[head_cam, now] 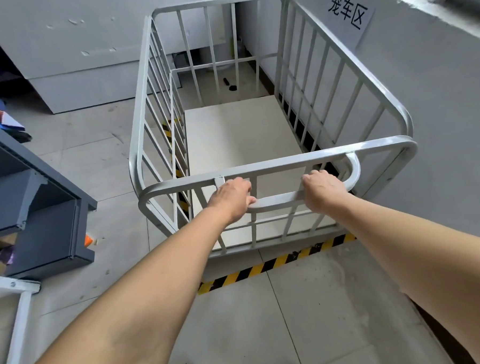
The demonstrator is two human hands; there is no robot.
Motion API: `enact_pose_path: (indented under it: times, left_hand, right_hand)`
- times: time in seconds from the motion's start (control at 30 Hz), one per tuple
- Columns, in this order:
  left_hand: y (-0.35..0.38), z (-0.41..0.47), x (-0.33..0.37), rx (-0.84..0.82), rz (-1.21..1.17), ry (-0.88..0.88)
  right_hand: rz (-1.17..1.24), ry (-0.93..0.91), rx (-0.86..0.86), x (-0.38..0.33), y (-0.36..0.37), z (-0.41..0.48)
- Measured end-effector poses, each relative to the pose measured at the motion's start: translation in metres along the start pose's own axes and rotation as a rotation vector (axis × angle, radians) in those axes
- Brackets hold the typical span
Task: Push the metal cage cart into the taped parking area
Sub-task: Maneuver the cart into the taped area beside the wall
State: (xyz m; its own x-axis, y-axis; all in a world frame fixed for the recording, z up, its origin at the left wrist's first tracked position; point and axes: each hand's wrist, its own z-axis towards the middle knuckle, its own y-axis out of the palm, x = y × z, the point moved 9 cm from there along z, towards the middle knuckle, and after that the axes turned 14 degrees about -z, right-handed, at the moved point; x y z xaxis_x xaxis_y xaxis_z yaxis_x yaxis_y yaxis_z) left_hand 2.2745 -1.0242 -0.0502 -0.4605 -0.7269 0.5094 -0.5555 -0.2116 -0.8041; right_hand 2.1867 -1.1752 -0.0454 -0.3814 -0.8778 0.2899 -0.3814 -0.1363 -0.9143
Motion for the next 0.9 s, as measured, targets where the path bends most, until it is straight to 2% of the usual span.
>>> enact_pose_path:
  times: [0.27, 0.5, 0.7, 0.9]
  left_hand:
    - [-0.118, -0.004, -0.113, 0.098, 0.148, 0.013]
    - [-0.199, 0.002, -0.203, 0.057, 0.227, 0.021]
    - [-0.228, 0.037, -0.222, 0.021, 0.277, 0.070]
    - [-0.209, 0.081, -0.217, -0.073, 0.467, 0.228]
  right_hand:
    - [0.193, -0.079, 0.104, -0.148, -0.087, 0.020]
    - [0.274, -0.036, 0.060, -0.249, -0.139, 0.047]
    - [0.293, -0.026, 0.009, -0.287, -0.158, 0.081]
    - [0.292, -0.023, -0.076, -0.304, -0.142, 0.116]
